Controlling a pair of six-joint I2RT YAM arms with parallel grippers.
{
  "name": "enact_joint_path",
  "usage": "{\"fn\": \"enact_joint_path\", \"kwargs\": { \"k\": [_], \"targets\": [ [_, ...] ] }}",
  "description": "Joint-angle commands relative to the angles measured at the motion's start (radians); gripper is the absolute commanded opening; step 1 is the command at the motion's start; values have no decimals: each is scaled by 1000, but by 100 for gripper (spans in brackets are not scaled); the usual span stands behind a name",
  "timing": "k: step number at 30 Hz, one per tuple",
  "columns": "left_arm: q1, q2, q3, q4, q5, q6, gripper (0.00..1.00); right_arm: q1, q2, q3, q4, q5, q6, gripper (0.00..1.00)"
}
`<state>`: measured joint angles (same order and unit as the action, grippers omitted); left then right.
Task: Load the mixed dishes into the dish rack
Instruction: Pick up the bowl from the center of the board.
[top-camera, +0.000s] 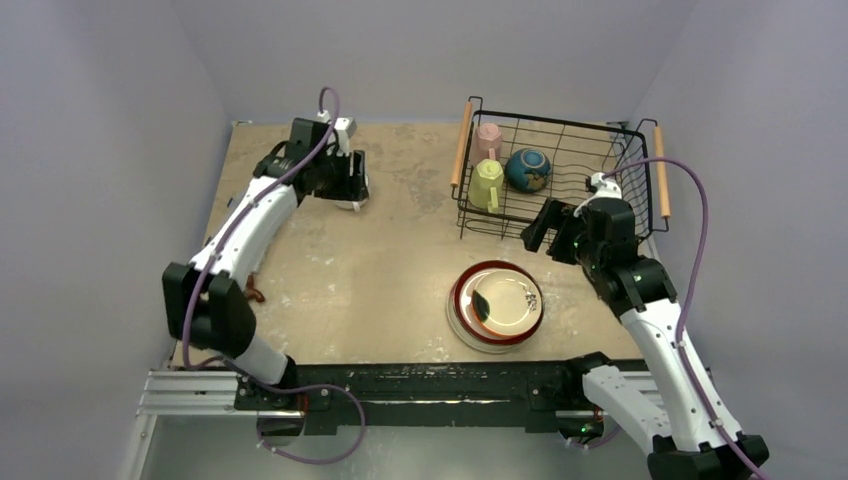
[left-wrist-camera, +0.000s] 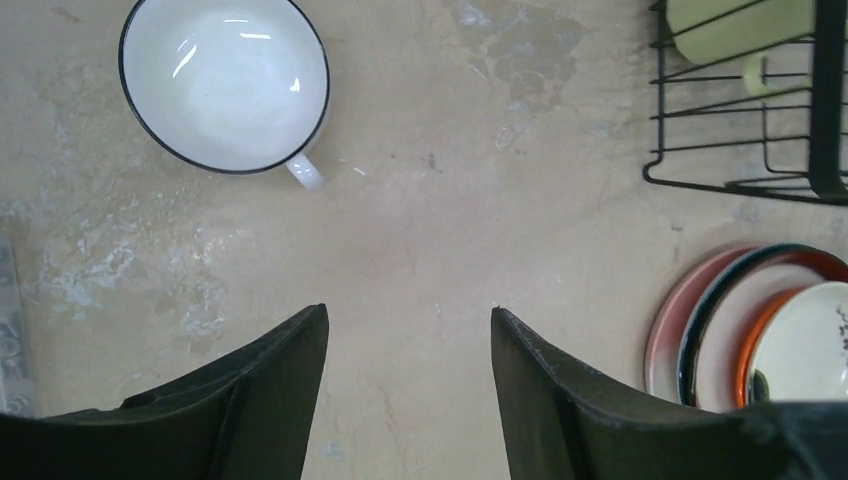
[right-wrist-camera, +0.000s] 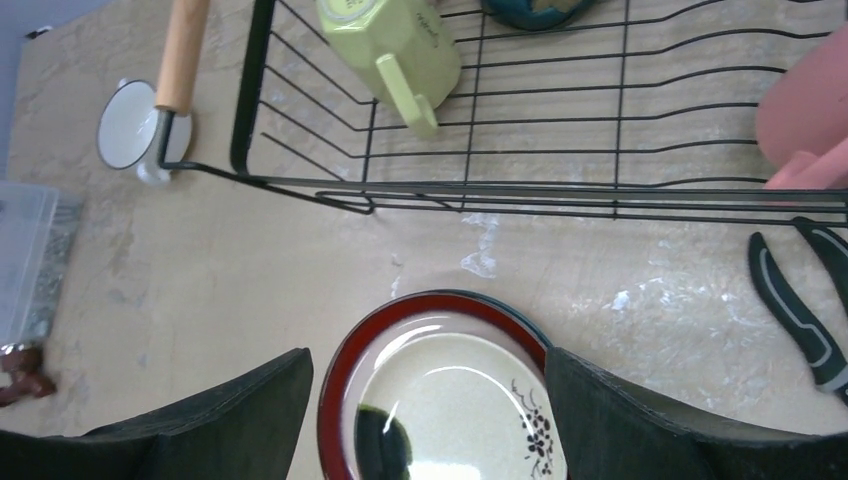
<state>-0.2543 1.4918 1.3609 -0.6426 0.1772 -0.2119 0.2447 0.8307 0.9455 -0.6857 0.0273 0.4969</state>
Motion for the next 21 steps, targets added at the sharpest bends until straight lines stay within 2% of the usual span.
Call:
{"fn": "enact_joint_path", "kwargs": {
  "k": [1,5,8,12,21],
  "targets": [
    [-20,230,230,-114,-91,33,59,-1,-12,67,4,-113,-27,87],
    [-26,412,444,-203,-209,44,56,-2,-45,43,11,-148,-19,87],
    [-29,518,545,-223,-220,71,54,-1,-65,12,15,-171,-24,87],
    [-31,675,689,-307,-257,93,46,-1,-71,2,-13,-159,-54,87],
    [-45,803,746,-341,-213,89,43,-1,-72,15,-23,-163,-65,87]
  ]
}}
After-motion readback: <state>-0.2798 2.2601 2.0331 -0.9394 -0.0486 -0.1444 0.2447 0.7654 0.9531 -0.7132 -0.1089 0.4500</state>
